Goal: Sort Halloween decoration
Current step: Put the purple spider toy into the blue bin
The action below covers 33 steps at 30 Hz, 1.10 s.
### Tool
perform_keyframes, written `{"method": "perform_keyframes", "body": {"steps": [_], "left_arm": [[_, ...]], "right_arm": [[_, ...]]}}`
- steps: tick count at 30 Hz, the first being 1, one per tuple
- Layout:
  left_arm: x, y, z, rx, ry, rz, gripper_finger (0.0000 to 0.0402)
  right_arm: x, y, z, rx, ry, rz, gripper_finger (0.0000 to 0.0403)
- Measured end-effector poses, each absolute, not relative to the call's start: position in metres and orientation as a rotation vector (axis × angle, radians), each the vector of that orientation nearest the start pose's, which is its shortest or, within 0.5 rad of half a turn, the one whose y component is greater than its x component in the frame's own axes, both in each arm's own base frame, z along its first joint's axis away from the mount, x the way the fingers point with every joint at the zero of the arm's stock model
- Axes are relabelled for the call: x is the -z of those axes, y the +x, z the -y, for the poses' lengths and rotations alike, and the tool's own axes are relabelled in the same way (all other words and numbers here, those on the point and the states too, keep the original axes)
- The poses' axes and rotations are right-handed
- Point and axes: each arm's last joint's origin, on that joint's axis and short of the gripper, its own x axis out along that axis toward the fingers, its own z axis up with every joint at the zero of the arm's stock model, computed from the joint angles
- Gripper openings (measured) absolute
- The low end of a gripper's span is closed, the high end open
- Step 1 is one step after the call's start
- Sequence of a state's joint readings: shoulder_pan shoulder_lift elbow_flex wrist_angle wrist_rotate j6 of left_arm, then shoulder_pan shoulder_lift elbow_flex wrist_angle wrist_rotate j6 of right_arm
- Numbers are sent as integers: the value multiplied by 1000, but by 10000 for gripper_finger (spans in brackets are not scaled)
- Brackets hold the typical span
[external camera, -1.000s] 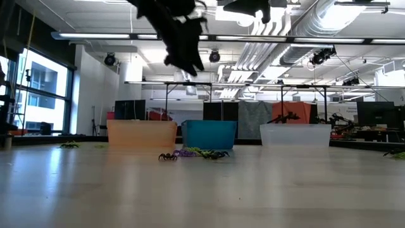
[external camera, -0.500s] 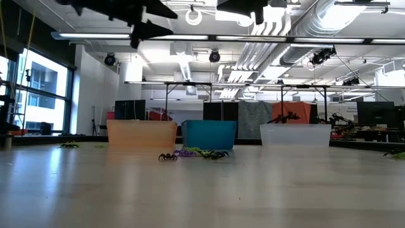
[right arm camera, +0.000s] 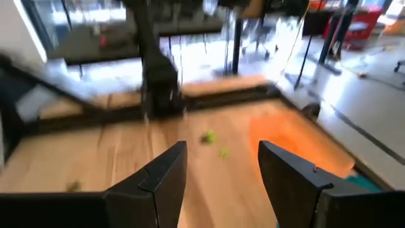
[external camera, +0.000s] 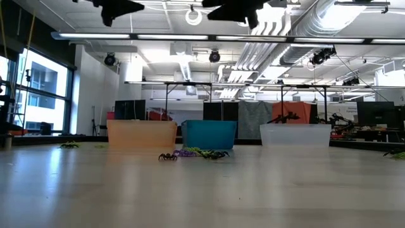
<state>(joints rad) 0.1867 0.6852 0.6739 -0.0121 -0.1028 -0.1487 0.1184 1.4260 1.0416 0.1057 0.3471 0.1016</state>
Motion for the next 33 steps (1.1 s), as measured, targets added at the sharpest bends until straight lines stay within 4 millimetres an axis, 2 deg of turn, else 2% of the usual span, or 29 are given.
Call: {"method": "perform_keyframes", "body": {"steps": [5, 8, 12, 17, 23, 29, 33], "left_arm": [[-329, 143, -30, -289, -135, 19, 211], [-331, 141, -30, -291, -134, 30, 211], [-331, 141, -30, -304, -134, 30, 211], [-331, 141, -30, -314, -143, 32, 211], [-331, 140, -31, -330, -154, 36, 211], [-330, 142, -31, -332, -177, 34, 211], [-330, 143, -31, -332, -177, 29, 211]], "right_arm": [[-285, 351, -51, 204, -73, -578, 193], [-275, 369, -60, 193, -94, -711, 193], [-258, 393, -63, 136, -55, -834, 193], [-225, 417, -61, 85, 46, -936, 193], [-170, 431, -57, 143, 273, -1082, 193], [-146, 434, -58, 191, 274, -1129, 193], [-141, 435, -57, 220, 261, -1131, 193]]}}
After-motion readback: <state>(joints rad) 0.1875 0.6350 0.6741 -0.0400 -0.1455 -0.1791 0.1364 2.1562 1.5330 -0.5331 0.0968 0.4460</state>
